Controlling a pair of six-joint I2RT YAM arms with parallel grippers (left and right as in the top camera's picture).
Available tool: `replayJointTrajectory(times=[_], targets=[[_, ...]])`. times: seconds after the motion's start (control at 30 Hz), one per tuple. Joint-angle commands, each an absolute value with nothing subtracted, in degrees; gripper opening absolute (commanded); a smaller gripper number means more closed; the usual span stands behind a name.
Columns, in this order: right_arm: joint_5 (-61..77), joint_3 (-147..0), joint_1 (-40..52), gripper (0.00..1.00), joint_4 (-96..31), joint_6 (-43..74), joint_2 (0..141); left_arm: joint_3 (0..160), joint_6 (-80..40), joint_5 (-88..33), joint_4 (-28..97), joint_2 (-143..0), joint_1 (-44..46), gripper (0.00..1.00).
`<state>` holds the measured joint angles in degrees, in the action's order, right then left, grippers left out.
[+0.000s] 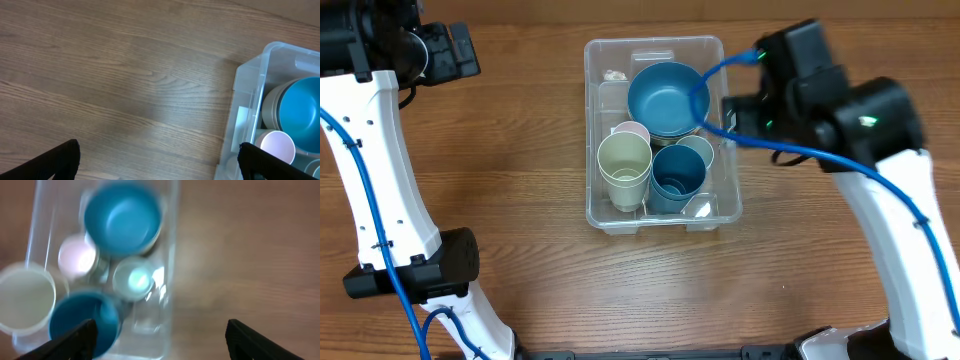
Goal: Pack container
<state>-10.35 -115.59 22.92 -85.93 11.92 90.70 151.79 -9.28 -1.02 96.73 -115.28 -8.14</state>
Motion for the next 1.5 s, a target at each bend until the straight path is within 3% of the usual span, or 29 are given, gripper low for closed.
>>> replayJointTrajectory(times=[0.0,0.1,0.13,0.5,0.87,1.0,1.2,1.47], targets=[[-18.00,-124.70,22.74,0.88,-85.58,11.73,88.62,151.55,-8.99,-0.64,96.79,-113.49,-8.23,1.00],[-17.98,-128.70,22.74,0.93,-85.62,11.75,87.44,151.55,-8.99,-0.67,96.79,-113.49,-8.23,1.00],[-18.00,-129.71,22.74,1.00,-85.65,11.73,86.80,151.55,-8.99,-0.64,96.79,-113.49,-8.23,1.00],[-17.78,-132.18,22.74,1.00,-85.73,11.97,78.08,151.55,-8.99,-0.64,96.79,-113.49,-8.23,1.00],[-28.27,-132.16,22.61,1.00,-87.09,13.93,70.22,151.55,-8.99,-0.64,96.79,-113.49,-8.23,1.00],[-27.27,-130.10,16.97,1.00,-84.40,13.89,66.65,151.55,-8.99,-0.64,96.79,-113.49,-8.23,1.00],[-21.34,-113.40,6.50,1.00,-75.24,13.72,57.91,151.55,-8.99,-0.64,96.79,-113.49,-8.23,1.00],[-16.60,-73.76,2.44,1.00,-54.70,13.74,41.93,151.55,-8.99,-0.64,96.79,-113.49,-8.23,1.00]])
